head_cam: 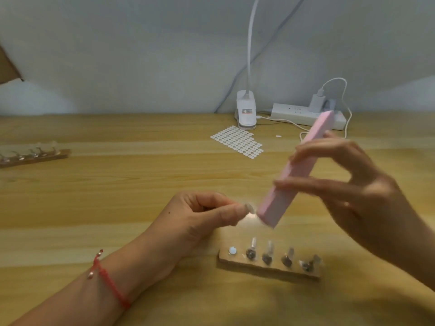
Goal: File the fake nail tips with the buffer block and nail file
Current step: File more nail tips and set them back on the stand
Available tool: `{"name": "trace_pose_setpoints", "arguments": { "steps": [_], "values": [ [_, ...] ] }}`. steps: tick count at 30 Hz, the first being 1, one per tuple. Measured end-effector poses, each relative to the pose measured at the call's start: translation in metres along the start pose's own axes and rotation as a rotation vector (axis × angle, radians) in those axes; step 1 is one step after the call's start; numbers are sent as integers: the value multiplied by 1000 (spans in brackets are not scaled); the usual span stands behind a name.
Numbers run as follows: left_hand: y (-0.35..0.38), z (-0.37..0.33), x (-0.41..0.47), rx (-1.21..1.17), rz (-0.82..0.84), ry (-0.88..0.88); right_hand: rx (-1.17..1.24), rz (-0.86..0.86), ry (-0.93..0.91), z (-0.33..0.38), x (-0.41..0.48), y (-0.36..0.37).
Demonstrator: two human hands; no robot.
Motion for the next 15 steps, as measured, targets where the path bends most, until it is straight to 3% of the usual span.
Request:
{"name": "trace_pose_setpoints", "arguments": {
  "steps": [2, 7, 10, 13, 15],
  "values": [
    [-1, 0, 0, 0, -7, 0, 19, -32, 47, -6, -1, -6],
    [1, 2, -1, -70, -28, -15, 330, 184, -219, 64, -12, 40],
    [4, 1, -2, -106, -1, -23, 456, 154, -203, 66, -17, 41],
    [6, -2, 0, -11, 48, 20, 204, 40, -159, 34, -8, 17],
    [0, 1, 0, -1, 22, 13, 57, -15, -7, 2, -2, 3]
  ]
}}
Point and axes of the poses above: each hand's wrist, its own x-axis towards the middle knuckle, its own y-axis out of the palm, z = x × y, the point moved 9 cm from there along x, towards the middle knuckle, and after that the axes turned 10 degrees about z, right-handed, at the moved point
